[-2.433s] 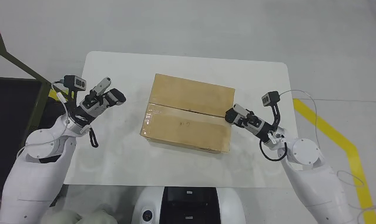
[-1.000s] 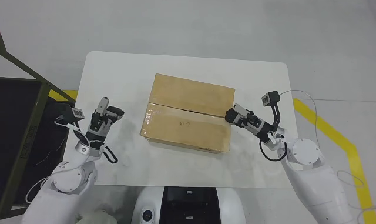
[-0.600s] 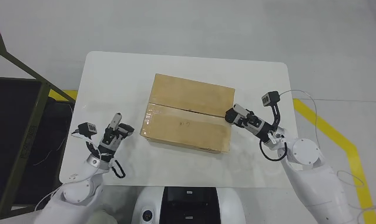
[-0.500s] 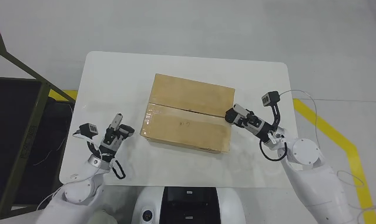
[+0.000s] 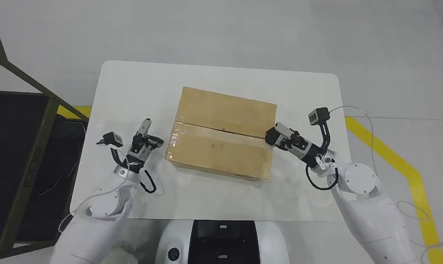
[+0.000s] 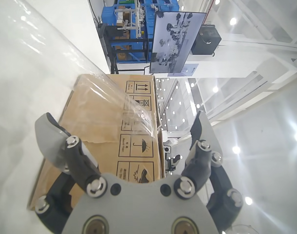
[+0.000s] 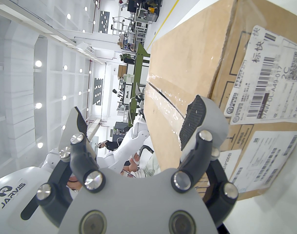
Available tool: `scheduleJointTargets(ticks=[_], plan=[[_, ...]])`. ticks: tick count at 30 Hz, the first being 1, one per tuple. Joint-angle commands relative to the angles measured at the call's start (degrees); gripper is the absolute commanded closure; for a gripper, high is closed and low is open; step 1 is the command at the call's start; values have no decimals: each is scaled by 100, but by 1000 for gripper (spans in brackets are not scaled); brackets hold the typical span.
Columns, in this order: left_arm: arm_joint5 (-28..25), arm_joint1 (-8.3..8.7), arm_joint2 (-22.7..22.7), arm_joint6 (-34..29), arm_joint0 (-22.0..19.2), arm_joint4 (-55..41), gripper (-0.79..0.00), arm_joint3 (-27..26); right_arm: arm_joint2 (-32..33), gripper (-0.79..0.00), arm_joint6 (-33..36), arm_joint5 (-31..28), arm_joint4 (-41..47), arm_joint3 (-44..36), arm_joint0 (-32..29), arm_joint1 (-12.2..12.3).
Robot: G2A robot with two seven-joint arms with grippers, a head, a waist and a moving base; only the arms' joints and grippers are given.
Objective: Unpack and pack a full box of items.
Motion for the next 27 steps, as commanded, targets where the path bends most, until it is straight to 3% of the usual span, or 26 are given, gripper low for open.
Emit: scheduleJointTargets(ticks=[1, 7, 10, 27], plan=[[-14, -25, 42, -10, -67, -44, -683, 65, 0, -785, 0, 0, 0, 0, 0, 0], [-118, -92, 62, 75, -74, -250, -388, 168, 0, -785, 0, 0, 0, 0, 0, 0], [-203, -116, 24, 85, -62, -305, -348, 175, 0, -785, 0, 0, 0, 0, 0, 0], [-245, -237, -150, 29, -220, -371, -379, -114, 0, -785, 0, 0, 0, 0, 0, 0]])
